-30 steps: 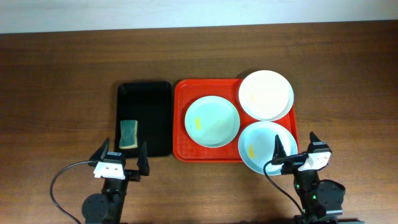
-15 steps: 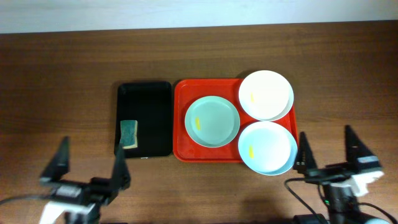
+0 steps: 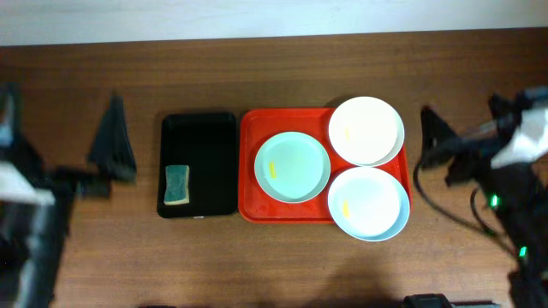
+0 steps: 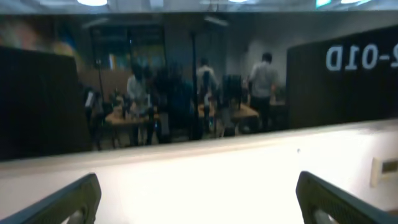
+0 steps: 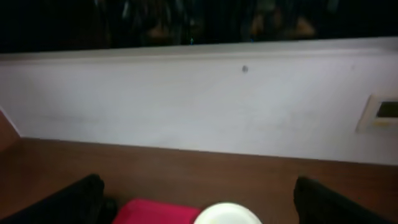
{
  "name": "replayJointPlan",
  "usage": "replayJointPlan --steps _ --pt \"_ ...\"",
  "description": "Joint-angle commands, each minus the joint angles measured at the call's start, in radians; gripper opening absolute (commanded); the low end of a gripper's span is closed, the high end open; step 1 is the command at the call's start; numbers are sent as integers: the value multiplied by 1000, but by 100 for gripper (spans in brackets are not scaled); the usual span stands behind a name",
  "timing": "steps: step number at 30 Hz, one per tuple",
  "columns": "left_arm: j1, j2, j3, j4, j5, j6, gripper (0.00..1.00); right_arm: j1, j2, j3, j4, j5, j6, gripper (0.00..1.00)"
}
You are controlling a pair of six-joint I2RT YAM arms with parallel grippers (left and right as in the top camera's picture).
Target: Clean dirty plates on tray and stack at the side
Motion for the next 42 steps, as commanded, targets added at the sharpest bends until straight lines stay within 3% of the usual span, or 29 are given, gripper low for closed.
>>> replayJointPlan --steps 1,4,8,11,17,19,25,27,34,42 --pt "-3 225 354 -206 12 20 99 6 162 197 -129 -20 -9 98" --pt "-3 392 616 -408 12 20 99 6 306 343 -299 -33 -8 98" --pt "-4 547 813 -678 21 19 99 6 446 442 -494 -50 -5 98" --pt "-4 632 841 -919 128 19 99 6 528 448 -635 -100 -5 98" --pt "-4 740 841 -1172 169 19 99 6 593 447 -713 -218 -6 98" --pt "-7 754 794 -1172 185 19 99 6 601 447 -740 -232 -6 100" --pt "-22 752 549 -1172 184 19 99 6 602 439 -813 -227 -6 69" --pt "-21 752 448 -1159 183 20 99 6 602 423 -828 -224 -6 64" --pt "-21 752 157 -1009 169 19 99 9 602 271 -809 -224 -6 63" --pt "-21 752 -89 -843 168 19 99 123 602 -40 -518 -220 32 68"
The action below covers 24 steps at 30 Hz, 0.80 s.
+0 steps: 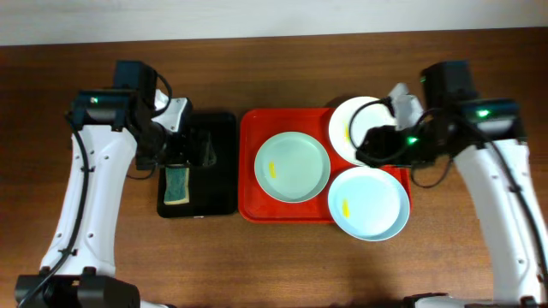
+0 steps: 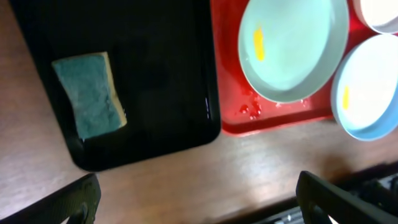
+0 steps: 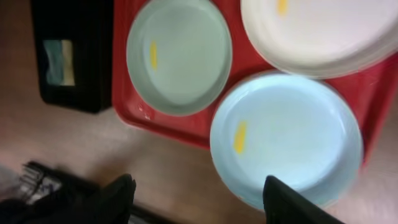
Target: Clean dirty plates on tray and stack at the side
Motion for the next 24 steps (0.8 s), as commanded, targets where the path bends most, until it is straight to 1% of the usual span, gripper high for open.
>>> replayJointPlan --steps 1,4,5,8,10,12,15,17,19,20,22,24 --pt "-2 -5 -82 46 4 16 99 74 -2 -138 136 -3 55 67" --pt "-2 -5 -108 77 3 16 99 114 -2 -239 293 30 115 67" --pt "-2 -5 -121 90 -5 16 99 138 -2 -309 396 85 179 66" --pt "-2 -5 -124 92 -45 15 99 162 -2 -390 511 165 247 66" --pt "-2 -5 -124 95 -74 15 99 167 -2 -432 578 229 286 65" --pt "-2 -5 -124 100 -79 13 99 167 -2 -461 631 262 288 64" --pt "-2 -5 -126 101 -103 -40 99 167 8 -497 692 274 289 63" --pt "-2 -5 -128 104 -146 -73 99 167 19 -510 700 275 301 62" --pt "-2 -5 -131 104 -193 -106 99 168 48 -518 702 273 339 56" --pt "-2 -5 -132 104 -203 -109 99 172 66 -519 710 269 357 49" --pt "-2 -5 -133 104 -207 -109 99 187 107 -519 743 266 359 38" --pt "-1 -5 -133 105 -207 -109 99 206 148 -519 776 266 359 32"
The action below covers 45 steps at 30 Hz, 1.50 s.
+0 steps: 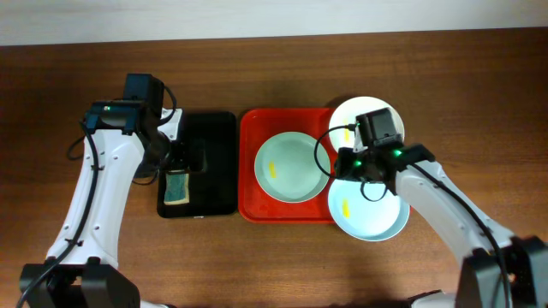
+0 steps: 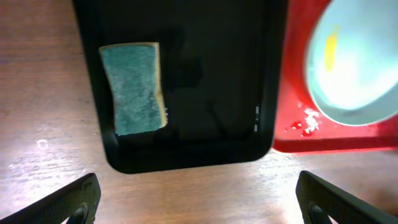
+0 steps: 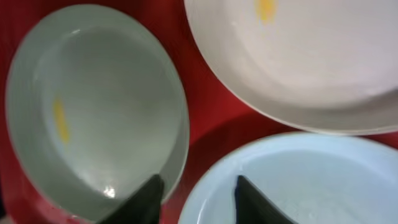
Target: Clean dirty plates on tray and stack at the side
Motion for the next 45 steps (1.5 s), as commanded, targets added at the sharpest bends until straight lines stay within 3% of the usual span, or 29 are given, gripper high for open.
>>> replayJointPlan --steps 1,7,15,19,23,25,27,28,29,30,33,34,35,36,37,39,45 --pt "-1 -5 -10 3 -37 -26 99 47 86 -7 56 13 24 29" --pt "-1 -5 -10 22 -36 -25 99 66 187 -7 138 13 20 29" --pt "-1 -5 -10 63 -36 -26 100 66 197 -7 185 37 13 25" --pt "-1 -4 -10 64 -37 -25 79 66 197 -6 200 51 13 25" --pt "-1 -3 -10 66 -37 -25 76 66 197 -3 197 55 13 25" --pt "-1 -3 -11 66 -37 -25 82 66 196 -1 194 54 13 26" --pt "-1 -3 -11 66 -36 -26 93 66 192 1 190 53 -1 47" --pt "-1 -3 -11 66 -36 -26 99 66 189 5 182 49 -17 67" --pt "-1 -3 -11 66 -36 -25 99 66 186 11 172 49 -32 86" --pt "-1 -3 -11 66 -36 -25 99 66 183 15 169 49 -32 98" --pt "-1 -3 -11 66 -35 -25 99 59 179 18 174 -34 -32 98" --pt "-1 -3 -11 67 -36 -25 87 54 179 18 174 -53 -32 90" --pt "-1 -3 -11 69 -36 -25 73 53 179 18 174 -52 -32 75" --pt "-1 -3 -11 71 -36 -25 69 52 179 18 174 -51 -32 61" --pt "-1 -3 -11 72 -36 -25 67 52 179 19 174 -51 -32 41" --pt "-1 -3 -11 74 -36 -25 70 53 177 25 173 -48 -32 24" --pt "-1 -3 -11 74 -36 -25 71 53 175 27 172 23 -32 25"
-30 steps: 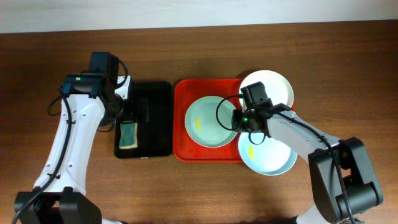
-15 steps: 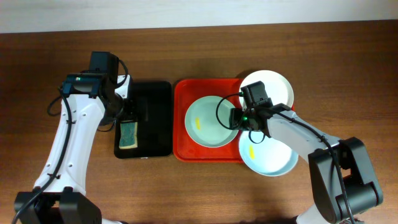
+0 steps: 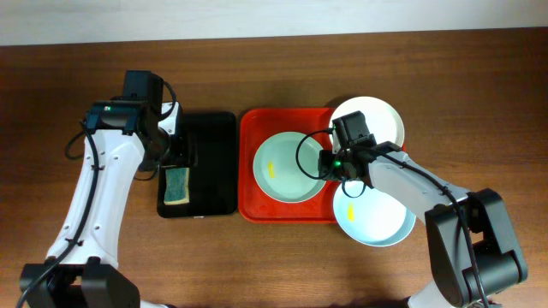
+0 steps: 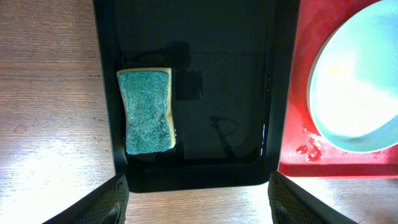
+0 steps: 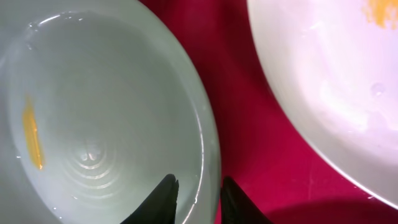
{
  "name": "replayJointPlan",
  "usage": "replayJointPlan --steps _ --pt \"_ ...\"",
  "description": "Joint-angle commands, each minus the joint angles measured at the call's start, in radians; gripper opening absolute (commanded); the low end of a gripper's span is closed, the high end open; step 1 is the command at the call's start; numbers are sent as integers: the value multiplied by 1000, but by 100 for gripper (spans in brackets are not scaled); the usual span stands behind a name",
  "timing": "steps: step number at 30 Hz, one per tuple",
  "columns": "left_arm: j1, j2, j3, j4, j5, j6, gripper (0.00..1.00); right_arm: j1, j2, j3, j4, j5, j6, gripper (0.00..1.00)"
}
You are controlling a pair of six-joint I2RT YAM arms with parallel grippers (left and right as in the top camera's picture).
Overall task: Clean dirty plates on tray and stack at the side
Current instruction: 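Lower the left gripper onto the green sponge on the black tray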
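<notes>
Three plates lie on the red tray (image 3: 253, 128), each with a yellow smear: a pale green plate (image 3: 287, 167), a white plate (image 3: 372, 128) and a light blue plate (image 3: 372, 214). My right gripper (image 3: 329, 164) sits low at the green plate's right rim (image 5: 205, 143). It is open by a narrow gap (image 5: 199, 202), one finger inside the rim and one over the red tray (image 5: 249, 112). My left gripper (image 3: 181, 154) hangs wide open (image 4: 199, 205) over the black tray (image 4: 217, 74), near the green-and-yellow sponge (image 4: 148, 111).
The black tray (image 3: 214, 162) holds the sponge (image 3: 176, 185) at its left side and touches the red tray's left edge. The white plate (image 5: 323, 81) lies close to the right of my right gripper. Brown wooden table (image 3: 274, 265) surrounds both trays.
My right gripper has come closer to the green plate, its fingers narrower and now astride the right rim. My left gripper has closed in somewhat and sits nearer the sponge.
Both arms started at the table's sides, wrist cameras facing the wall. Then the left stood open over the black tray and the right over the plates. The left then hung above the sponge and the right low by the green plate, whose rim it now straddles.
</notes>
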Motion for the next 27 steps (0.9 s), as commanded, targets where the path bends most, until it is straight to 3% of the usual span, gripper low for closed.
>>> replayJointPlan --steps 1,11,14,16,19,22,23,27 --pt "-1 -3 -9 2 -4 1 71 -3 -16 23 0 44 -6 25" --pt "-1 -3 -9 9 -4 1 68 -2 -14 23 -8 78 -6 4" --pt "-1 -3 -9 14 -4 1 71 -2 -13 23 -11 78 -6 5" --pt "-1 -3 -9 14 -4 1 73 -2 -11 23 -11 78 -6 13" --pt "-2 7 -9 22 -4 1 72 -2 -3 23 -11 78 -6 13" --pt "-1 28 -9 24 -4 1 69 -2 2 23 -10 78 -6 11" --pt "-1 39 -9 24 -4 1 65 -2 2 23 -11 78 -6 4" --pt "-1 72 -9 24 -5 1 63 -2 2 23 -11 78 -6 4"
